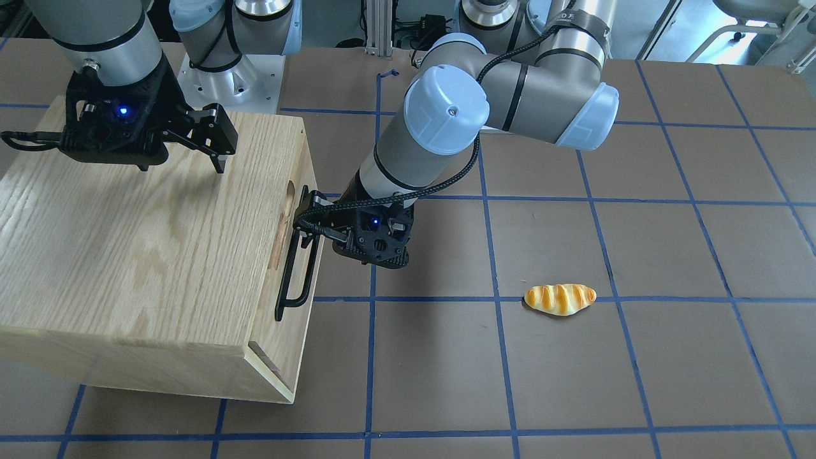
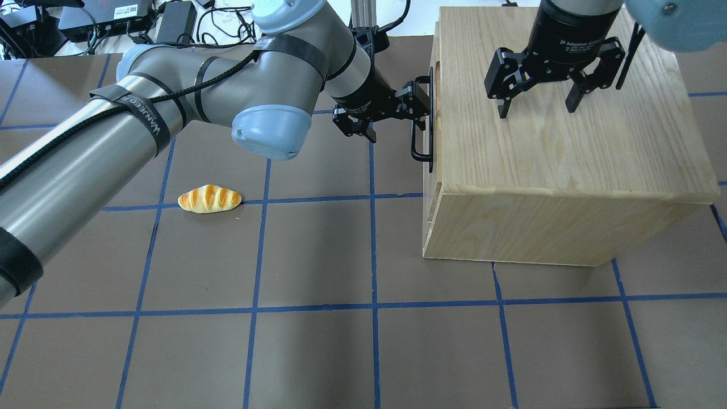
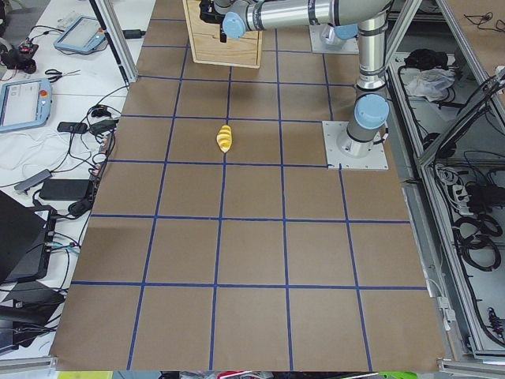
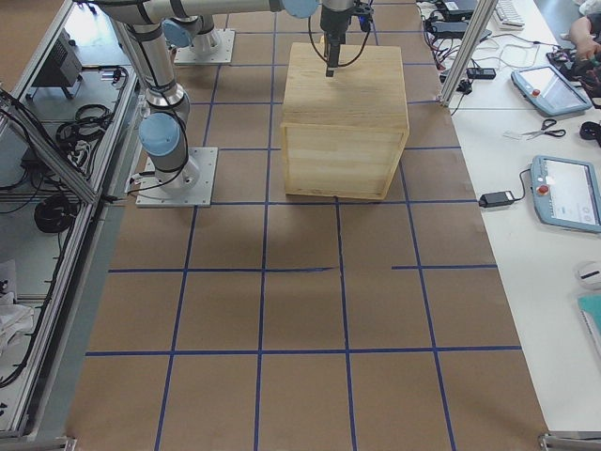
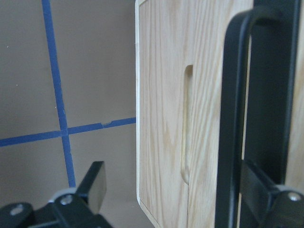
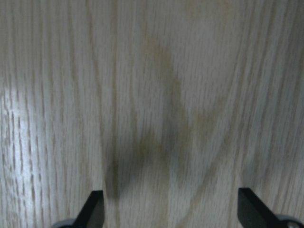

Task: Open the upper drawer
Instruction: 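Move the left gripper toward the black handle of the wooden drawer, then pull the drawer handle away from the cabinet with the left gripper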

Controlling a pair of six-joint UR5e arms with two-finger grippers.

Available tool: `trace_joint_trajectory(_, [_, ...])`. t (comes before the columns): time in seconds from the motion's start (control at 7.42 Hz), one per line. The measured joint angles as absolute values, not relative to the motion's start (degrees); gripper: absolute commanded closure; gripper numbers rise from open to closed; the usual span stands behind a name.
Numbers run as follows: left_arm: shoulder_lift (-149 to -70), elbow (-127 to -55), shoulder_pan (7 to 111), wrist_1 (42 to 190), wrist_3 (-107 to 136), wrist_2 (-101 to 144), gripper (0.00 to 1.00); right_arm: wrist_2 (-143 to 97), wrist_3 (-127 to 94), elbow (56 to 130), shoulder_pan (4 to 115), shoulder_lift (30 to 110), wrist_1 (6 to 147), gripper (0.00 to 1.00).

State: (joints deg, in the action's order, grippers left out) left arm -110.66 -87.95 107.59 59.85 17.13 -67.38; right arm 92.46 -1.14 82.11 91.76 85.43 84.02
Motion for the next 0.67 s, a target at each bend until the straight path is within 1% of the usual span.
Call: trace_joint_trajectory(0.67, [-109.76, -88.37, 104.87, 61.61, 15.59, -73.10, 0.00, 92.46, -1.06, 82.11, 91.74, 85.43, 84.02, 0.00])
